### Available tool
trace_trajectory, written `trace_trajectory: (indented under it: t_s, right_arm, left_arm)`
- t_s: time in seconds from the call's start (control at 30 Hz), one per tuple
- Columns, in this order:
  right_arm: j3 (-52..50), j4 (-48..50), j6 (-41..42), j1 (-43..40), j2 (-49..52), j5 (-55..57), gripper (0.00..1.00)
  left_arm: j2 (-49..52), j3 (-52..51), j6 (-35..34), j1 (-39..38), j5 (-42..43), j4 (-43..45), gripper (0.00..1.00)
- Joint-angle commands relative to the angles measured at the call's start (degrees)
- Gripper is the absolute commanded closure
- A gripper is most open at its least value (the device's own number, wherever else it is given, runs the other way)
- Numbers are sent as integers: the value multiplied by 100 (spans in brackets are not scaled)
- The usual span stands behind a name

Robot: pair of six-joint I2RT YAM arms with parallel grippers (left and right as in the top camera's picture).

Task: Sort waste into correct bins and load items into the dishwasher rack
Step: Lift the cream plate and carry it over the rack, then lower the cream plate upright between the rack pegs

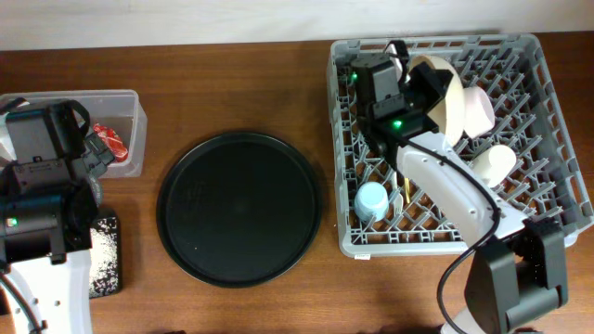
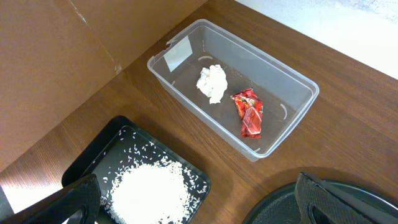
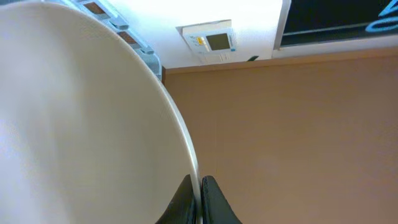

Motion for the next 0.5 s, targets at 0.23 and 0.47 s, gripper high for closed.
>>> trace_trajectory:
  t_s: [0.23,0.47]
  right_arm:
    - [-105,400,240,782,31,-190,84]
    - [-105,66,1613,1045,31,-361,81]
  left_arm:
    - [-24,46,-79,9,-83,-4,1]
    - [-24,46,-79,9,-81,-4,1]
